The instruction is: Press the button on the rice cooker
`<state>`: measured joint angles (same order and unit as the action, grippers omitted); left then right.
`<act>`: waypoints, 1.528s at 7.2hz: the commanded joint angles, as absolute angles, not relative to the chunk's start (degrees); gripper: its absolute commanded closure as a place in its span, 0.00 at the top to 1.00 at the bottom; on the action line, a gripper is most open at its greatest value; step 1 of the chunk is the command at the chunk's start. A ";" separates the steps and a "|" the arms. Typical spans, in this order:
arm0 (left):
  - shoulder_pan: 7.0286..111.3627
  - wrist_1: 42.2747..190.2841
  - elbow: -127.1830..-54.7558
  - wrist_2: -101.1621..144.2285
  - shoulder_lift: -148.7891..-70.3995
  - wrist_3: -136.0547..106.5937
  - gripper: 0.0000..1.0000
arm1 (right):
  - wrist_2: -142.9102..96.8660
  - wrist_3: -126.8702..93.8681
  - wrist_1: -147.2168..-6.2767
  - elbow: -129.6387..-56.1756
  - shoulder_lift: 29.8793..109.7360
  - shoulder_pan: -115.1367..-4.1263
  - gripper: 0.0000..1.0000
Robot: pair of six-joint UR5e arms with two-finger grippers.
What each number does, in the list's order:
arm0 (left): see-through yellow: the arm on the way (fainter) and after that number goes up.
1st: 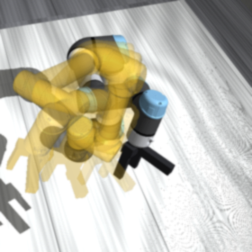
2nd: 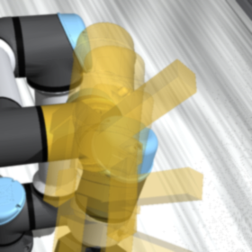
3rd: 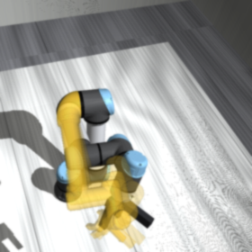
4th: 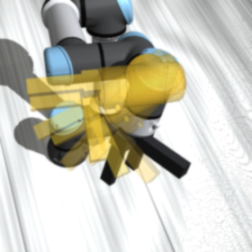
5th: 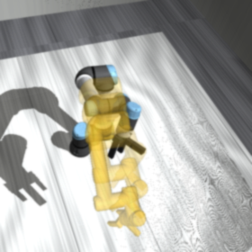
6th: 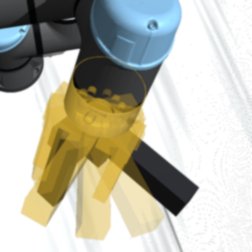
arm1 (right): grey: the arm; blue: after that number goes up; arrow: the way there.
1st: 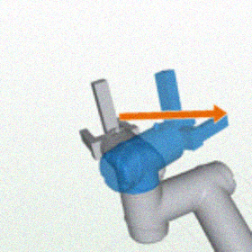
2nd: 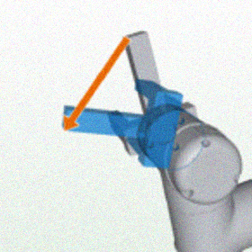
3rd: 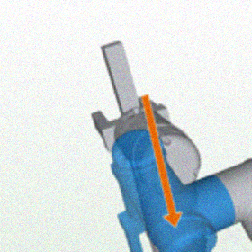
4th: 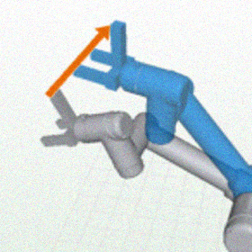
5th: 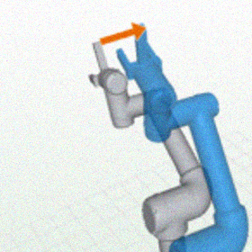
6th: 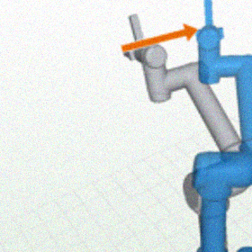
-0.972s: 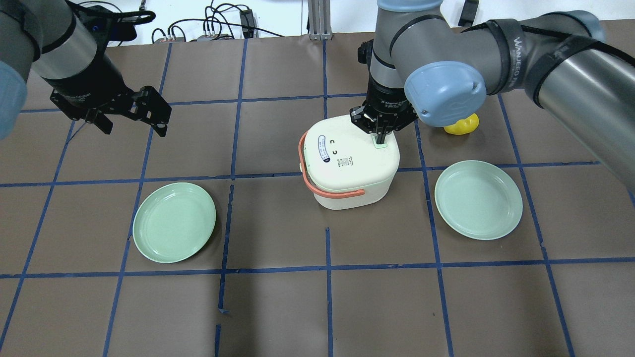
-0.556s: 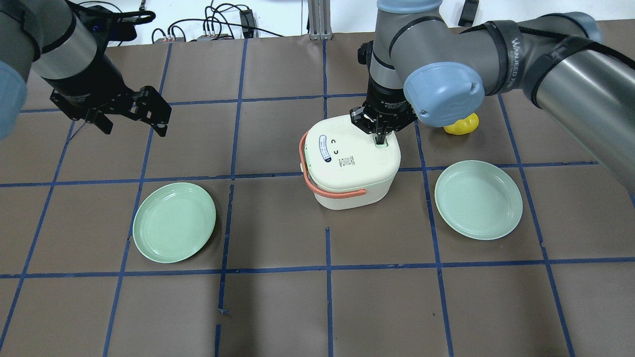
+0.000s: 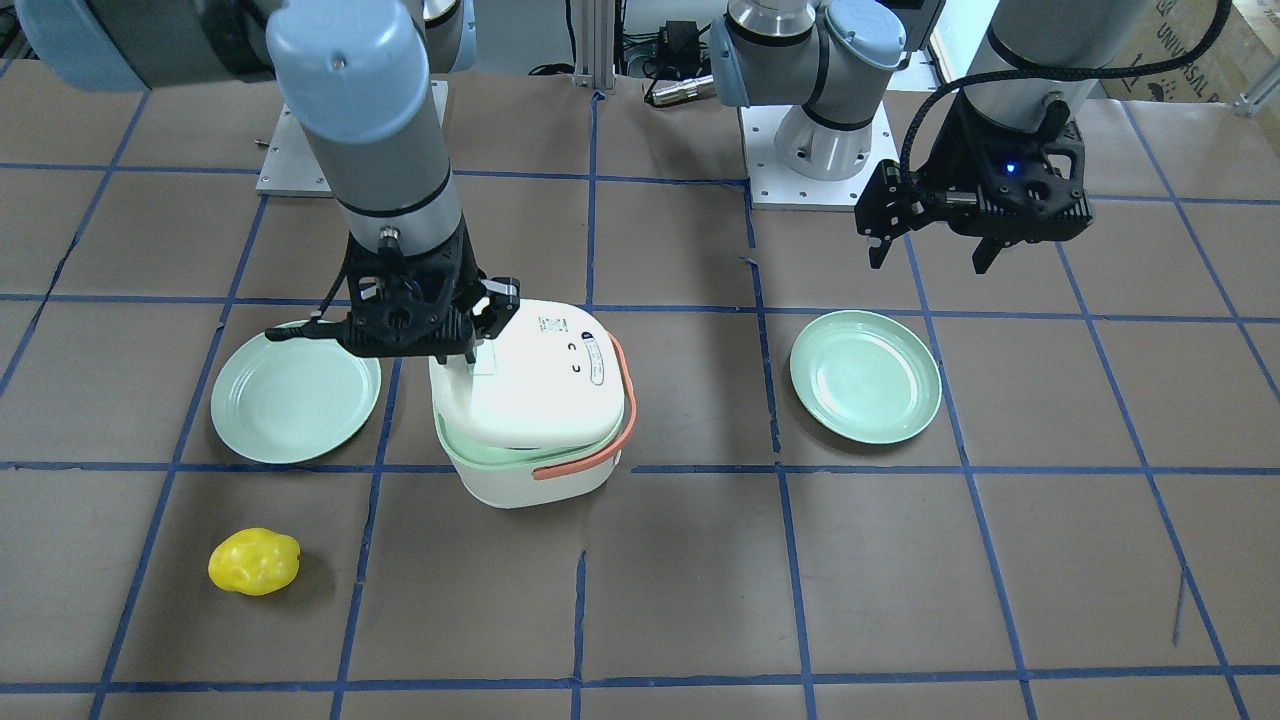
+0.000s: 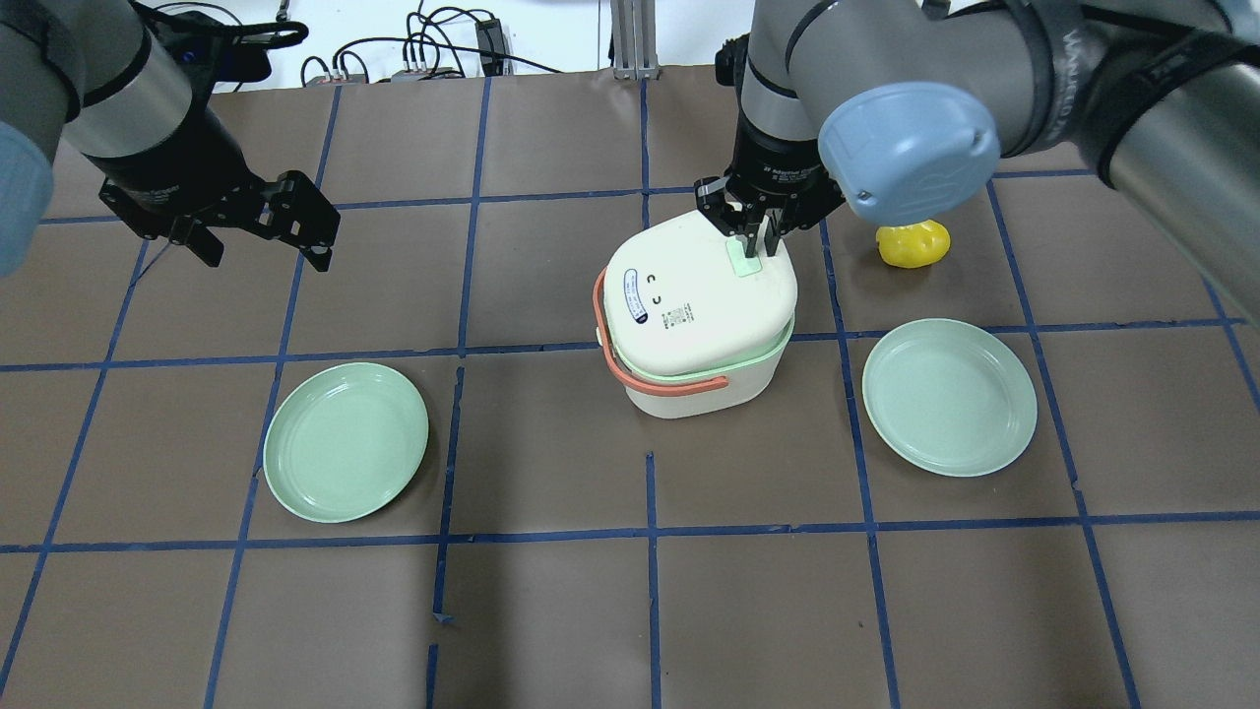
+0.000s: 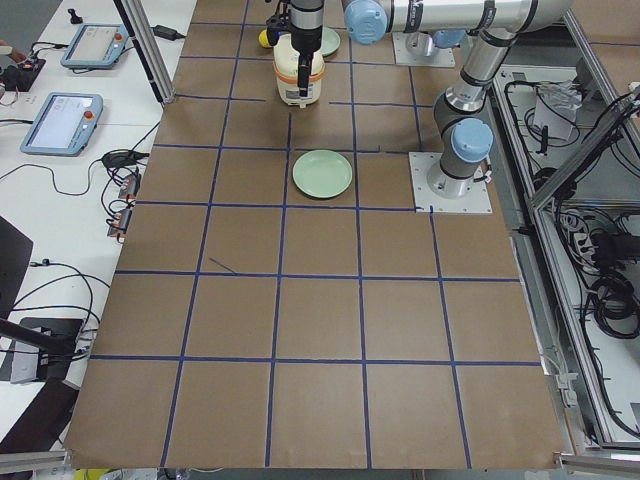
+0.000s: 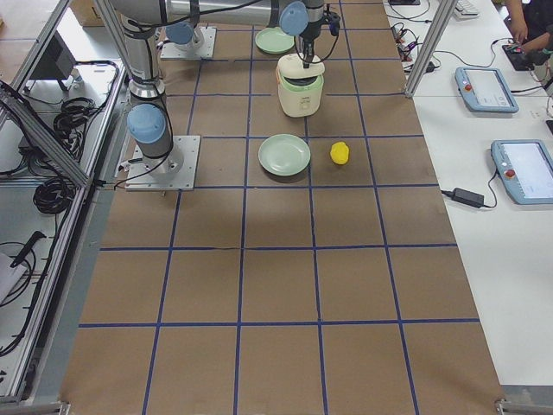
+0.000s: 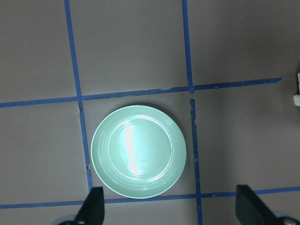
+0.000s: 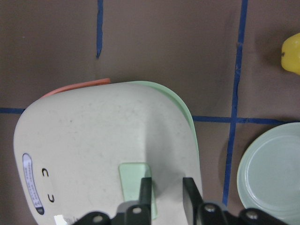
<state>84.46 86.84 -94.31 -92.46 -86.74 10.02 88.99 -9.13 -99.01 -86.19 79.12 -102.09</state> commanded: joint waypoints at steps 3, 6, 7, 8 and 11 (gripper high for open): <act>84.46 86.84 -94.31 -92.46 -86.75 10.02 1.00 | 91.49 -7.74 -91.15 -77.78 81.56 -97.65 1.00; 84.46 86.84 -94.31 -92.46 -86.75 10.02 1.00 | 91.49 -7.30 -91.23 -77.78 81.39 -97.47 1.00; 84.46 86.84 -94.31 -92.46 -86.75 10.02 1.00 | 91.58 -5.55 -91.32 -77.78 81.04 -97.30 1.00; 84.46 86.84 -94.31 -92.46 -86.75 10.02 1.00 | 91.58 -4.06 -91.49 -77.78 80.95 -97.29 1.00; 84.46 86.84 -94.31 -92.46 -86.75 10.02 1.00 | 91.58 -3.96 -91.14 -77.78 81.12 -96.08 1.00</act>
<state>84.46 86.84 -94.30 -92.46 -86.75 10.02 91.58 -4.05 -91.24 -77.78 81.00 -96.89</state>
